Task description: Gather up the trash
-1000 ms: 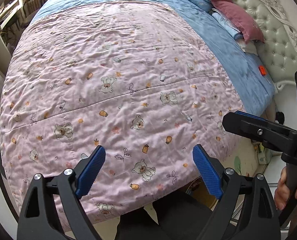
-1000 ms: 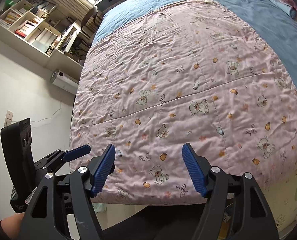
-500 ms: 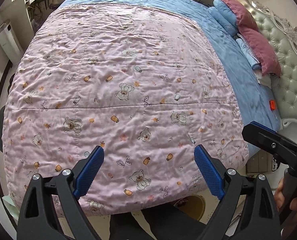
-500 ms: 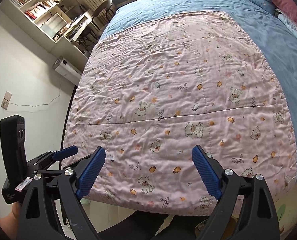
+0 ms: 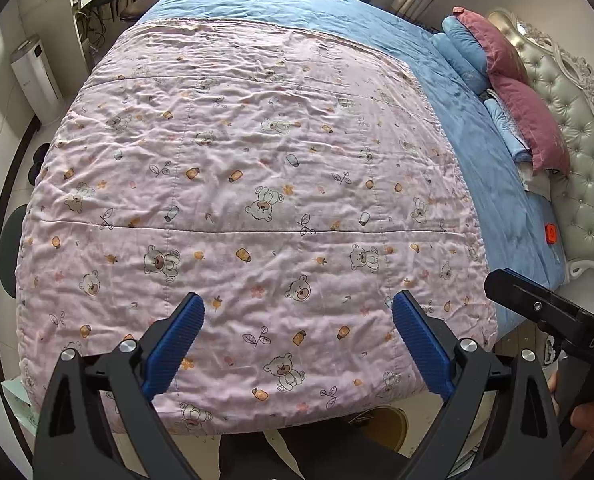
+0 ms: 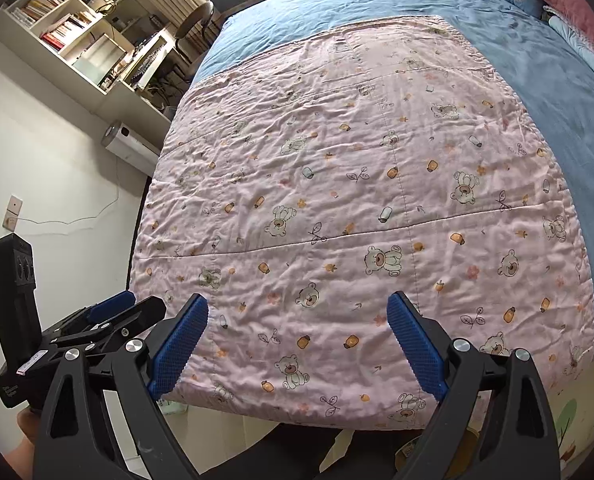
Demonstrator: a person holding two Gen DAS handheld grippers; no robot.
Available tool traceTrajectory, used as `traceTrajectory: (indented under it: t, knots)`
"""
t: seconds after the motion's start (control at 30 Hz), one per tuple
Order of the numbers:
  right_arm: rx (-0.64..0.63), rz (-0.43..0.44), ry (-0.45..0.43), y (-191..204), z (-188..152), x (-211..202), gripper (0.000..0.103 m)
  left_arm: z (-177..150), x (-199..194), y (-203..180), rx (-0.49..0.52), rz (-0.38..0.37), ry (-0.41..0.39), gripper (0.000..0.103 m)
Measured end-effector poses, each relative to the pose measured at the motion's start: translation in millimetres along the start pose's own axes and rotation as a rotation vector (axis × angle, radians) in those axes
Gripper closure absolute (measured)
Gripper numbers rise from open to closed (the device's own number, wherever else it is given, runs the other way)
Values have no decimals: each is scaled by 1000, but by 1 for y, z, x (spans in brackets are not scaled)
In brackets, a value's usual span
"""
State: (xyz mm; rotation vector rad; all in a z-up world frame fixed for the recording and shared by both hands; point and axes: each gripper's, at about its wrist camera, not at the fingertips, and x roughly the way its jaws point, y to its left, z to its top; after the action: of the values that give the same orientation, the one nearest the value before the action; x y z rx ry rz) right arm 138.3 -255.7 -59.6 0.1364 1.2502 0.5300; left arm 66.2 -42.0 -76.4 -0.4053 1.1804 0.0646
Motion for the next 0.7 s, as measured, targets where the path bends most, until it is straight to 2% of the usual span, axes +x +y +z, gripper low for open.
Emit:
traceTrajectory:
  t: [0.43,0.7]
  knots:
    - [-15,-26,-9,3,0,-2,15,2,-2,-13,65,4,-19,8]
    - [7,-16,1,1,-3,2,15,-1,-1,-1,24,11,-20,4]
